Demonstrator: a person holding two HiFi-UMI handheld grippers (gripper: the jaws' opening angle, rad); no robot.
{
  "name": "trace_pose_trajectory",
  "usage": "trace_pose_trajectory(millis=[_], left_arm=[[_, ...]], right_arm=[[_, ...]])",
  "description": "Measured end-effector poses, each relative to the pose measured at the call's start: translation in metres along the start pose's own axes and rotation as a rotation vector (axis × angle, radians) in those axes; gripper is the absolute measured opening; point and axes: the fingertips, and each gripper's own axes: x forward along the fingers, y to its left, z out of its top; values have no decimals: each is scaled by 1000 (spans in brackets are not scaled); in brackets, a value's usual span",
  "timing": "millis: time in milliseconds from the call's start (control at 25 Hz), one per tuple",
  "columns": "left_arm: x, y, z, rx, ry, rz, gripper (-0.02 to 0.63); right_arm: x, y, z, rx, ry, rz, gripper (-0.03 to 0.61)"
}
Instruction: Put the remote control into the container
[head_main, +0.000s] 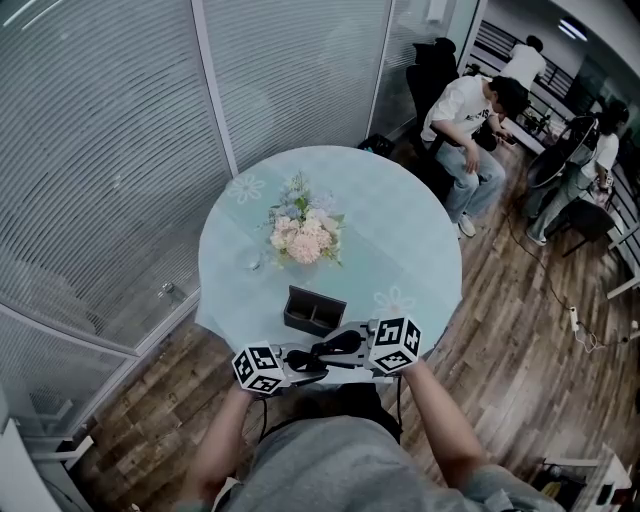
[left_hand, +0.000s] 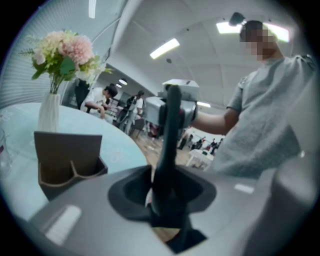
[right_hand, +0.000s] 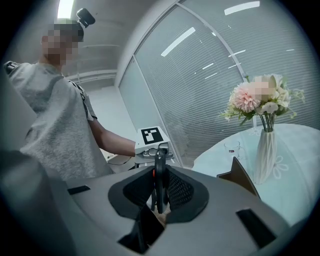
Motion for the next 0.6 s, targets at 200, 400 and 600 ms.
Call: trace_pose_trajectory(millis=[200, 400, 600], left_arm=[[1, 4, -6, -23, 6, 21, 183], [0, 5, -8, -26, 5, 35, 202], [-8, 12, -9, -42, -18, 71, 201]], right_arm=[[0, -4, -14, -11, 62, -25, 71], [-2, -6, -22, 0, 78, -36, 71], [-6, -11, -36, 9, 102, -65, 71]])
